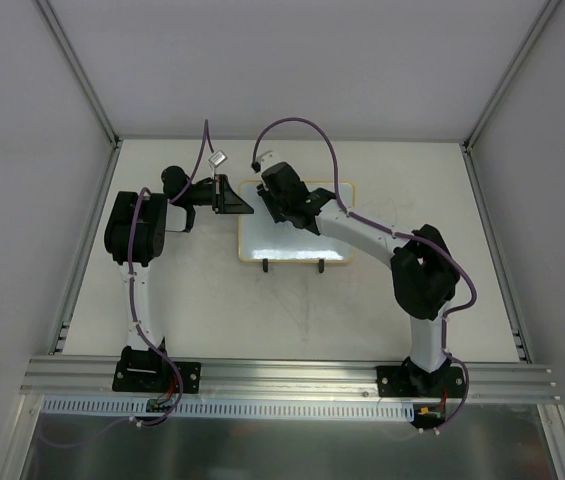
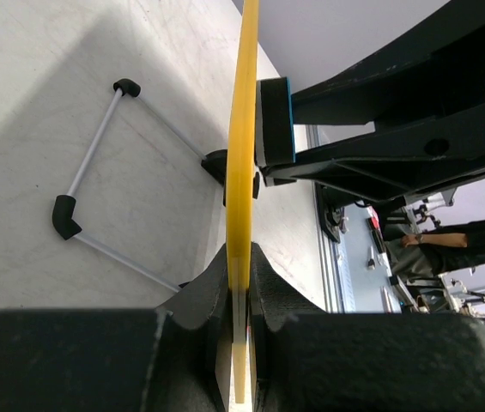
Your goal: Erase the whiteboard
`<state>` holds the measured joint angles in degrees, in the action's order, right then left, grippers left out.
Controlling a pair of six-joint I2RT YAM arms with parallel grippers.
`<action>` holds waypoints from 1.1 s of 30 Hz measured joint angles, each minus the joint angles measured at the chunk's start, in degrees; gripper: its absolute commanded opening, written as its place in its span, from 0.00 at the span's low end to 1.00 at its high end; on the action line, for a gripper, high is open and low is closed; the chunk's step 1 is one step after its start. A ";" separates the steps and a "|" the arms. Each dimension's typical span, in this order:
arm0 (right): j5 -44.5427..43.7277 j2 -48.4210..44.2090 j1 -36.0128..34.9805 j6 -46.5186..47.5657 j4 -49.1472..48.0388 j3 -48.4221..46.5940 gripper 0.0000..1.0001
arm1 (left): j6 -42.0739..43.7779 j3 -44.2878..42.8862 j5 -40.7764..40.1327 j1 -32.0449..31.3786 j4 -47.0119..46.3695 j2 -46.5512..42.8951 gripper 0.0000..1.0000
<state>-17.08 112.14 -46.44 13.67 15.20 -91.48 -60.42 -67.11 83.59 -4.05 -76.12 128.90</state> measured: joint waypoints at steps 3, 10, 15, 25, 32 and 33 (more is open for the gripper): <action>0.46 -1.70 -0.35 -1.18 -3.30 4.42 0.00 | 0.02 0.04 -0.13 0.00 0.28 0.00 0.00; -0.11 -4.48 -2.84 -3.54 -6.64 12.39 0.00 | 0.44 0.20 -0.11 0.00 0.26 0.00 0.00; -0.76 -5.49 -4.87 -5.60 -8.68 16.98 0.00 | 1.09 0.20 -0.11 0.00 0.15 -0.02 0.00; -2.01 -6.14 -6.27 -8.46 -9.90 20.46 0.00 | 1.75 0.20 -0.11 -0.02 -0.09 -0.04 0.00; -3.58 -6.34 -5.38 -8.41 -6.84 18.71 0.00 | 1.79 0.22 -0.13 -0.02 -0.13 -0.07 0.00; -4.20 -6.34 -4.87 -8.28 -5.97 17.81 0.00 | 1.79 0.24 -0.13 -0.02 -0.13 -0.09 0.00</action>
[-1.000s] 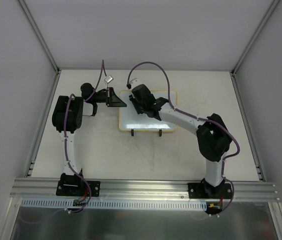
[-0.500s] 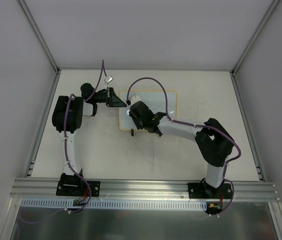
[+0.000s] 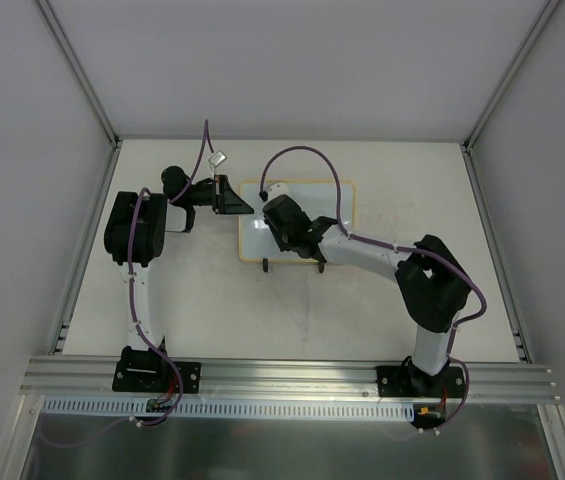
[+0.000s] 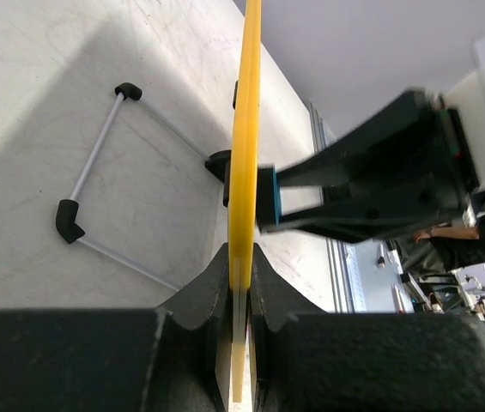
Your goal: Erase the whiteboard
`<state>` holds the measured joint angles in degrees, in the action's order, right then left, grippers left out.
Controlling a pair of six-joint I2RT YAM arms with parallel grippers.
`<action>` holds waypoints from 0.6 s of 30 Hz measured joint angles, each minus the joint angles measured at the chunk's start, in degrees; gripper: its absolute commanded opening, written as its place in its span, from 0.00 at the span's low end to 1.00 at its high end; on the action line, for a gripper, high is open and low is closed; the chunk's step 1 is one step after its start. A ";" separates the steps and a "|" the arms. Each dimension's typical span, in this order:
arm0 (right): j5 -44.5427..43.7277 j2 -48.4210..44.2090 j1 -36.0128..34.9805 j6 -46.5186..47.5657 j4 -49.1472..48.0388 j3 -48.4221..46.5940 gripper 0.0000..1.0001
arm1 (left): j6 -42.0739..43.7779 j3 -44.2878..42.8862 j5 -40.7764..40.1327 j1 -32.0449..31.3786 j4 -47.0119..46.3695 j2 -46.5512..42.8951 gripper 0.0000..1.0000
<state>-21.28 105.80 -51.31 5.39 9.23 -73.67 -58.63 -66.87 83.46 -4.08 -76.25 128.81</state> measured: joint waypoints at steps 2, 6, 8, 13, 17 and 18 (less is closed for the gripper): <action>-1.18 0.00 1.18 0.24 1.18 -1.75 0.00 | 0.11 0.24 -0.02 0.00 0.02 -0.17 0.00; -3.48 0.00 4.26 1.20 2.16 -5.64 0.00 | 0.00 0.33 0.00 -0.04 0.22 -0.46 0.00; -4.20 0.11 5.51 1.70 2.19 -7.04 0.00 | -0.22 0.44 0.00 -0.07 0.22 -0.48 0.00; -5.09 0.90 6.93 2.58 2.32 -9.05 0.00 | -0.50 0.50 -0.11 -0.04 0.24 -0.48 0.00; -5.31 0.98 6.84 2.54 2.23 -8.94 0.00 | -0.55 0.50 -0.09 -0.04 0.26 -0.48 0.00; -5.35 0.98 6.82 2.36 1.95 -8.68 0.00 | -0.55 0.50 -0.09 -0.04 0.26 -0.48 0.00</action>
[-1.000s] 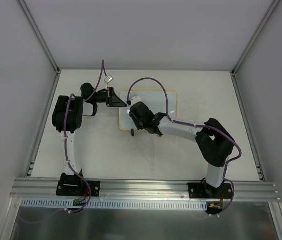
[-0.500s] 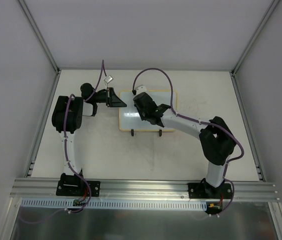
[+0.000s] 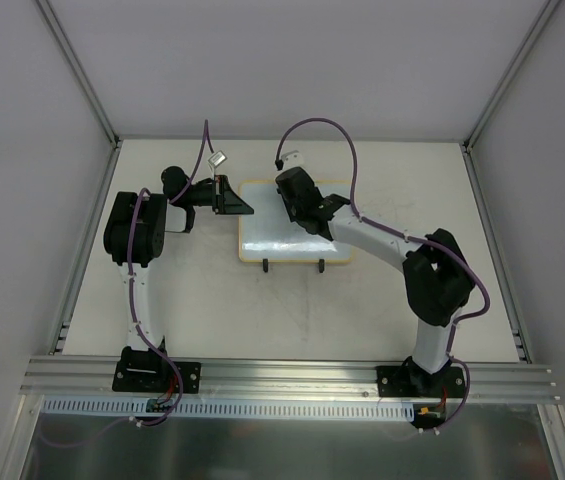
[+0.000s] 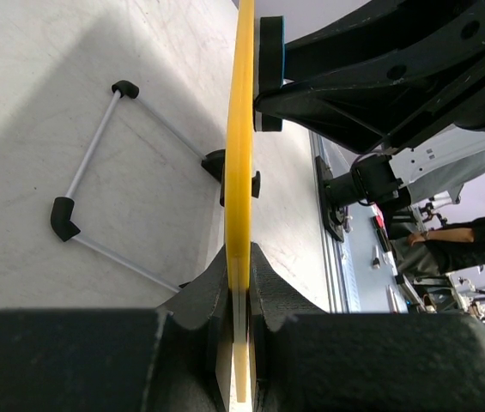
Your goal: Erase the whiteboard
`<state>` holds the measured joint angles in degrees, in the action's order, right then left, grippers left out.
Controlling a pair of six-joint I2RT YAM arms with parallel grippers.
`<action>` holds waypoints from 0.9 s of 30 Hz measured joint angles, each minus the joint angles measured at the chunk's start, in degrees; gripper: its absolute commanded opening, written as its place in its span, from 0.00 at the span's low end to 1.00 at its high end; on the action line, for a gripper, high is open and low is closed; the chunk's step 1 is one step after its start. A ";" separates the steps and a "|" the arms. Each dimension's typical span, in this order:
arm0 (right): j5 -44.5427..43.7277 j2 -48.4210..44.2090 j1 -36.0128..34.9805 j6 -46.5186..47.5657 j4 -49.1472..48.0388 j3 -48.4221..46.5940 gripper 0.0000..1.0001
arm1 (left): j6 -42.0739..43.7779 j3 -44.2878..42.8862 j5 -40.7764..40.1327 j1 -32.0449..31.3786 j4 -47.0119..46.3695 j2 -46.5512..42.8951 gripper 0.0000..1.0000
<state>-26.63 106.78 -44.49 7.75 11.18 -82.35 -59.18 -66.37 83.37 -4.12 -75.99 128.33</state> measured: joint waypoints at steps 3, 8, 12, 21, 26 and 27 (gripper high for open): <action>-0.90 -0.35 -0.63 -0.44 -2.01 1.73 0.00 | -0.02 0.00 -0.04 0.00 0.15 0.00 0.00; -2.89 -2.01 -4.24 -1.99 -5.05 8.31 0.00 | 0.04 0.00 -0.02 0.00 0.17 0.00 0.00; -3.41 -2.38 -8.00 -4.02 -6.71 13.16 0.00 | 0.35 0.00 -0.02 0.00 0.07 0.00 0.00; -3.93 -2.49 -10.05 -7.78 -8.68 16.52 0.00 | 1.25 0.00 -0.02 0.02 -0.09 0.00 0.00; -3.48 -2.95 -9.68 -7.85 -8.98 16.96 0.00 | 1.29 0.00 -0.02 0.00 -0.09 0.00 0.00; -2.84 -3.26 -9.35 -7.93 -9.05 17.14 0.00 | 1.29 0.00 -0.02 -0.02 -0.09 0.00 0.00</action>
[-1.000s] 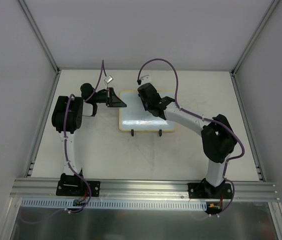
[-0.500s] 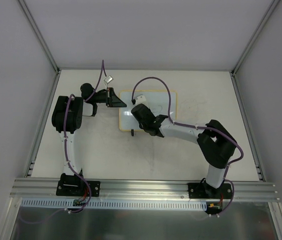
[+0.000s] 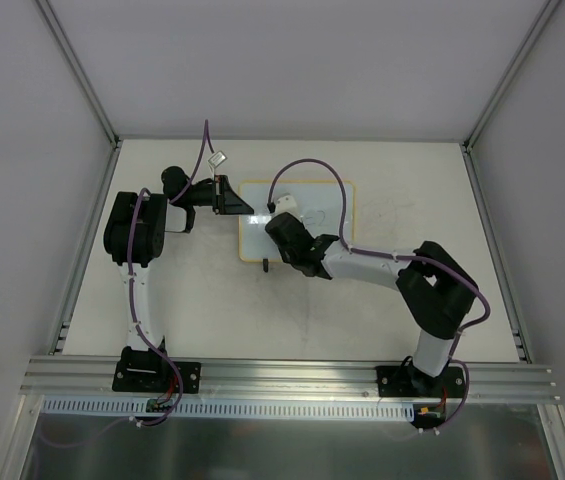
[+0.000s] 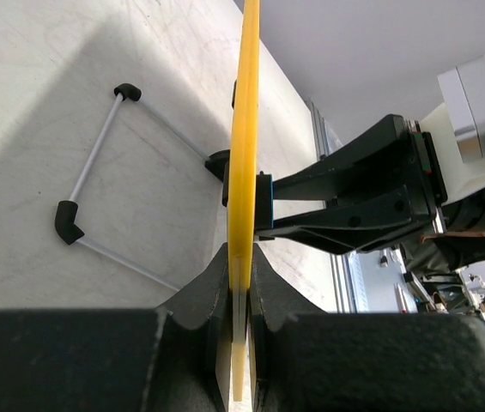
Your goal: Erase the whiteboard
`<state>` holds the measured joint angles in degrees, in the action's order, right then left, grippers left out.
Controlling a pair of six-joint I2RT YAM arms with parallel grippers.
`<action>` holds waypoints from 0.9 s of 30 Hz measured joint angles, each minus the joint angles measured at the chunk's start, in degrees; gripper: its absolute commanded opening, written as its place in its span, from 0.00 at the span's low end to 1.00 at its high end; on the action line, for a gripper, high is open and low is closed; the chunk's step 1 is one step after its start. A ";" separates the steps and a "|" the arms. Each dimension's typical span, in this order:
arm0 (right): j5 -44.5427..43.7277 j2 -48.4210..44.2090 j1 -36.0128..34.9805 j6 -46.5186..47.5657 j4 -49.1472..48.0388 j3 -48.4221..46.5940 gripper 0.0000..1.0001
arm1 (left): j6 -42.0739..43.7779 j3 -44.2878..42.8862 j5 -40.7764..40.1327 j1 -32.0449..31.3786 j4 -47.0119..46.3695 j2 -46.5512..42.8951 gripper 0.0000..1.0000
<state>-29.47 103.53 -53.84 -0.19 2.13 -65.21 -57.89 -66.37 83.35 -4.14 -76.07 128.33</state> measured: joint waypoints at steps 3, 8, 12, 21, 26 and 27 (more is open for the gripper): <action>1.77 -1.05 1.49 -0.09 0.46 0.50 0.00 | 0.00 0.00 -0.04 -0.02 0.00 0.00 0.00; 3.17 -3.39 5.66 0.87 1.77 0.57 0.00 | -0.04 0.00 -0.07 -0.02 0.00 0.00 0.00; 3.58 -4.85 8.92 1.33 2.01 0.57 0.00 | -0.11 0.00 -0.13 -0.02 0.00 0.00 0.00; 4.46 -7.80 14.73 1.70 1.53 2.36 0.00 | -0.52 0.00 -0.35 -0.07 0.02 0.00 0.00; 4.26 -9.64 18.01 1.70 1.22 4.04 0.00 | -1.03 0.00 -0.33 -0.07 0.02 -0.02 0.00; 4.20 -9.99 18.58 1.68 1.16 4.42 0.00 | -1.07 0.00 -0.31 -0.15 0.02 -0.02 0.00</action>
<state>-25.28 93.54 -35.27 1.50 3.29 -60.80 -58.96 -66.37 83.05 -4.29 -76.05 128.31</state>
